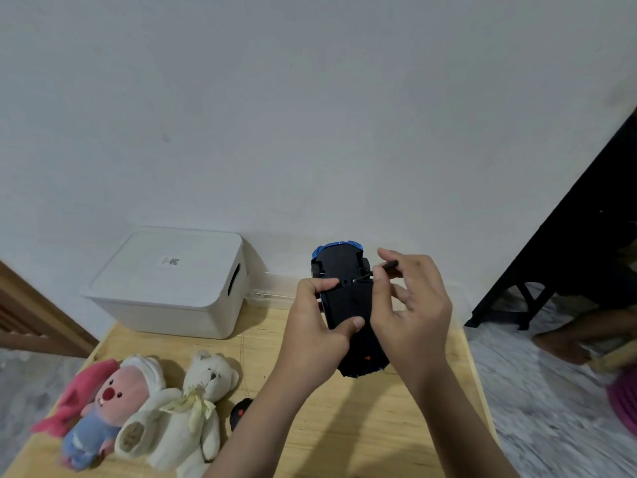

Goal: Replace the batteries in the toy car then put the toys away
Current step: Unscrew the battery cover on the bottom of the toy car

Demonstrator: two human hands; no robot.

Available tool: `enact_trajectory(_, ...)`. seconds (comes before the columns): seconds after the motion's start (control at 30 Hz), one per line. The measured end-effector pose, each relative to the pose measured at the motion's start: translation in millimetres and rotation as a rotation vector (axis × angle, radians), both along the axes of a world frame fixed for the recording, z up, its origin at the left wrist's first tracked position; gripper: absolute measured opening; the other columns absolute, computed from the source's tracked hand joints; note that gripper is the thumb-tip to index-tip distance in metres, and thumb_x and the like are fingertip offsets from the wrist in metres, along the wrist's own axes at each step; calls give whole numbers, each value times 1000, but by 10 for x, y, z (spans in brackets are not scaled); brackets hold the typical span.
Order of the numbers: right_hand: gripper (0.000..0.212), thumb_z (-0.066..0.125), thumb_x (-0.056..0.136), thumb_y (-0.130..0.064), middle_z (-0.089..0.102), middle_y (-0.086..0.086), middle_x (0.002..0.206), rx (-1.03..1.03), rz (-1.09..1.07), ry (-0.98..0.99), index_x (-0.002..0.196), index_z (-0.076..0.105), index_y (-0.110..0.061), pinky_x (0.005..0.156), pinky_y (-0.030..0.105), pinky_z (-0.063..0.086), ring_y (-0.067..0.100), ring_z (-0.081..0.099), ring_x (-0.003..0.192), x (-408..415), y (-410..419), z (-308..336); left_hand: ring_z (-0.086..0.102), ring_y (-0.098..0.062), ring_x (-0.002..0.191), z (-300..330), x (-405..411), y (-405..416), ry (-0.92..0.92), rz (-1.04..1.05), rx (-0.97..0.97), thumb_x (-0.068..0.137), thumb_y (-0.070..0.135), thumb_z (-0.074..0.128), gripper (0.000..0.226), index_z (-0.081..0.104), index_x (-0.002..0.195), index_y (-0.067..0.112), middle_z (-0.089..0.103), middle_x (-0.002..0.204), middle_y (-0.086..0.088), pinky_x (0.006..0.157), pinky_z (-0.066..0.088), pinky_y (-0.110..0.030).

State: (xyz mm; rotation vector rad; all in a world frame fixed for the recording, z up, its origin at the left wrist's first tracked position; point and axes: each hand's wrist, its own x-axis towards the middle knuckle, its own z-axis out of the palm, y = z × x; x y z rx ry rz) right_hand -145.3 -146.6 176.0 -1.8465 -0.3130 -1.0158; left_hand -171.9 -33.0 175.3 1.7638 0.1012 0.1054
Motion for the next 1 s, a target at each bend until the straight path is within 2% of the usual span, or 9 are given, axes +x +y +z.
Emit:
enact_trajectory(0.13,37,65,81,2,61,1,83,82,97,37,114,58,-15,71,21,56,5,61,79,17,-12,51,52,3,98,6,-21,23,10,13,8,76,7,76,50,44,108,29,54,105,15,77,49,-16)
enact_trajectory(0.23,30,68,79,-1,66,-5,84,104,150,48,101,59,-20,71,31,59,6,66,78,19,-26,70,52,0,99,11,-8,59,11,34,12,76,8,76,50,44,108,29,53,106,16,78,48,-17)
enact_trajectory(0.3,24,71,77,-4,67,0,85,115,178,44,95,64,-17,70,35,59,11,68,78,18,-31,87,52,1,98,18,-1,74,7,41,17,76,7,76,50,44,108,29,53,106,16,76,46,-15)
enact_trajectory(0.37,22,74,75,-4,65,3,85,151,187,32,92,66,-15,68,34,58,14,67,77,13,-25,101,51,5,95,26,0,77,11,34,11,77,6,75,49,44,108,28,52,104,17,74,46,-13)
enact_trajectory(0.47,23,73,76,-2,64,-4,84,266,188,73,89,67,-20,66,37,59,16,66,76,12,3,104,53,13,87,29,-1,66,30,21,-16,77,4,74,49,44,109,26,53,102,15,76,50,-15)
enact_trajectory(0.6,30,70,77,2,69,-5,85,338,230,129,93,65,-22,73,37,59,17,68,79,-11,31,109,49,27,76,28,9,51,37,1,-33,78,1,72,49,44,111,22,53,100,15,63,46,-2)
enact_trajectory(0.83,27,75,74,2,68,8,84,372,276,184,90,70,-19,75,42,58,22,67,78,-14,24,139,51,24,75,6,8,41,27,-25,-29,79,0,71,47,43,110,21,53,97,15,60,47,-5)
enact_trajectory(0.93,31,72,76,7,69,0,82,394,268,188,94,69,-18,75,34,58,18,68,79,-11,37,144,51,21,78,-18,5,41,14,-24,-11,79,2,72,46,43,108,23,53,97,16,63,48,-8)
enact_trajectory(1.0,33,70,77,8,70,1,83,407,258,197,96,68,-18,76,29,57,17,69,80,-14,38,138,53,13,84,-34,3,45,7,-18,-6,79,4,72,46,42,104,27,53,99,17,70,51,-15)
